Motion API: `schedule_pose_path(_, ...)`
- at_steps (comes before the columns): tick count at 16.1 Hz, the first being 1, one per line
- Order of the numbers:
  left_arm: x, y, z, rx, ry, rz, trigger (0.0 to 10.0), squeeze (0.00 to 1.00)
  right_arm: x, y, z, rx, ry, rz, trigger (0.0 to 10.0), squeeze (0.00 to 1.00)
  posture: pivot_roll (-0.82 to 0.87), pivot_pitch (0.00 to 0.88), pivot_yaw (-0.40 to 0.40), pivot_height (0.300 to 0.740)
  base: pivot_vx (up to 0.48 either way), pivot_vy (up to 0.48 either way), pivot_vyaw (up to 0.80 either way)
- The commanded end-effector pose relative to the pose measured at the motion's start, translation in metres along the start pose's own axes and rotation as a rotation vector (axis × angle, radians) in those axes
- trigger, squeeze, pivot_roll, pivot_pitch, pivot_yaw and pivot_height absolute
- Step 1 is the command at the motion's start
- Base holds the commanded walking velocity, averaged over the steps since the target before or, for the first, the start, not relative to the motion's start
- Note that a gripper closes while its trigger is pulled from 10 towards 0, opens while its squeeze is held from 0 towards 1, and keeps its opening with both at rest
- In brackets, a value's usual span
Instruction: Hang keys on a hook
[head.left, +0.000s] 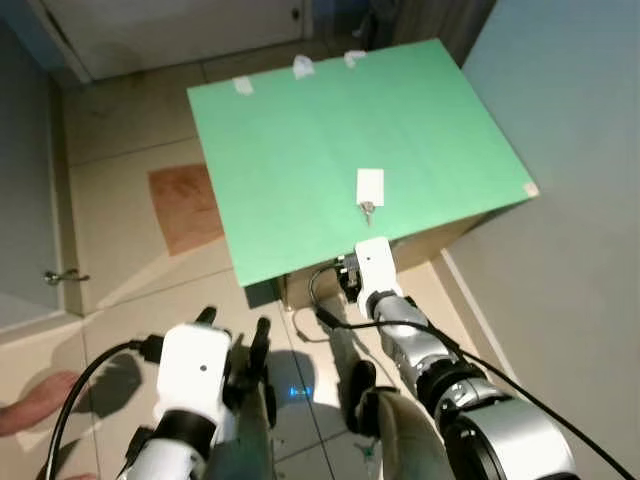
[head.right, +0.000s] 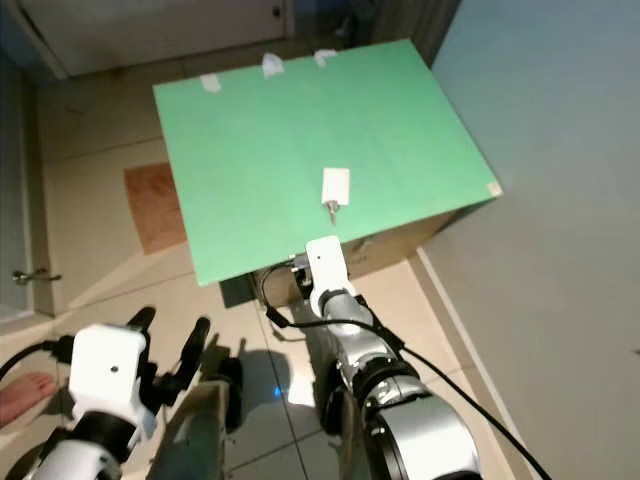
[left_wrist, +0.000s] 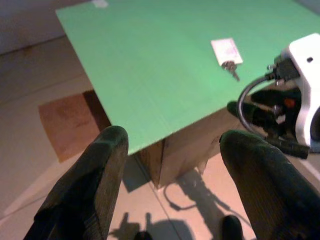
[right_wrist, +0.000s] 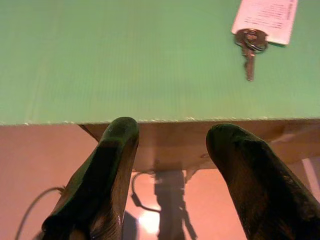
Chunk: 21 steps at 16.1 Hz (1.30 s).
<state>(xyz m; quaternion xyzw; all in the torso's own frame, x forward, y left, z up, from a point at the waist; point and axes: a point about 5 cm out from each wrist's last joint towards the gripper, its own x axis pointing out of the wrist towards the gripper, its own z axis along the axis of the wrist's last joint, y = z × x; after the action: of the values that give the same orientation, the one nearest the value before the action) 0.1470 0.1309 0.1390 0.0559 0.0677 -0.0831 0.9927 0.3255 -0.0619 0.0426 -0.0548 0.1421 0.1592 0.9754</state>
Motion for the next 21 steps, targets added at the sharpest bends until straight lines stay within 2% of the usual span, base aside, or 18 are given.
schedule_pose_path(1,0.002,-0.002,-0.007,0.005,0.022,0.001,10.0,0.0,-0.001,0.001,-0.005,0.018,0.024,0.001,10.0,0.0,0.32,0.383,-0.061,0.736,0.0,0.0,0.0)
schedule_pose_path(2,0.006,-0.003,-0.008,0.006,0.019,-0.002,10.0,0.0,-0.001,0.0,-0.003,0.028,0.014,-0.003,10.0,0.0,0.29,0.365,-0.069,0.736,0.0,0.0,0.0)
schedule_pose_path(4,0.027,-0.001,-0.016,-0.033,0.0,0.003,10.0,0.0,0.001,-0.012,0.013,0.046,-0.081,-0.007,10.0,0.0,0.17,0.273,-0.09,0.736,0.0,0.0,0.0)
schedule_pose_path(5,0.05,0.007,-0.024,-0.059,-0.009,0.019,10.0,0.0,-0.003,-0.03,0.026,0.024,-0.191,0.006,10.0,0.0,0.1,0.218,-0.083,0.736,0.0,0.0,0.0)
schedule_pose_path(7,0.074,0.016,-0.03,-0.059,-0.014,0.01,10.0,0.0,-0.01,-0.054,0.034,0.024,-0.268,-0.026,10.0,0.0,0.02,0.134,-0.055,0.736,0.0,0.0,0.0)
schedule_pose_path(8,0.09,0.02,-0.024,-0.04,-0.049,-0.008,10.0,0.0,-0.019,-0.075,0.041,0.033,-0.332,-0.092,10.0,0.0,-0.02,0.096,-0.033,0.736,0.0,0.0,0.0)
schedule_pose_path(11,0.11,0.031,-0.019,-0.019,-0.098,-0.017,10.0,0.0,-0.041,-0.094,0.04,0.062,-0.433,-0.174,10.0,0.0,-0.09,0.016,0.024,0.736,0.0,0.0,0.0)
schedule_pose_path(13,0.119,0.036,-0.014,0.009,-0.145,-0.051,10.0,0.0,-0.066,-0.1,0.032,0.106,-0.511,-0.214,10.0,0.0,-0.12,0.0,0.065,0.736,0.0,0.0,0.0)
schedule_pose_path(14,0.119,0.037,-0.011,0.018,-0.175,-0.074,10.0,0.0,-0.081,-0.099,0.017,0.084,-0.512,-0.235,10.0,0.0,-0.14,0.0,0.083,0.736,0.0,0.0,0.0)
schedule_pose_path(16,0.118,0.036,-0.005,0.021,-0.232,-0.095,10.0,0.0,-0.091,-0.092,0.001,0.112,-0.478,-0.257,10.0,0.0,-0.15,0.0,0.099,0.736,0.0,0.0,0.0)
schedule_pose_path(18,0.119,0.031,0.002,0.041,-0.267,-0.114,10.0,0.0,-0.091,-0.083,-0.003,0.12,-0.462,-0.237,10.0,0.0,-0.15,0.0,0.1,0.736,0.0,0.0,0.0)
schedule_pose_path(21,0.123,0.025,0.0,0.015,-0.257,-0.126,10.0,0.0,-0.086,-0.075,-0.002,0.115,-0.425,-0.181,10.0,0.0,-0.15,0.0,0.089,0.736,0.0,0.0,0.0)
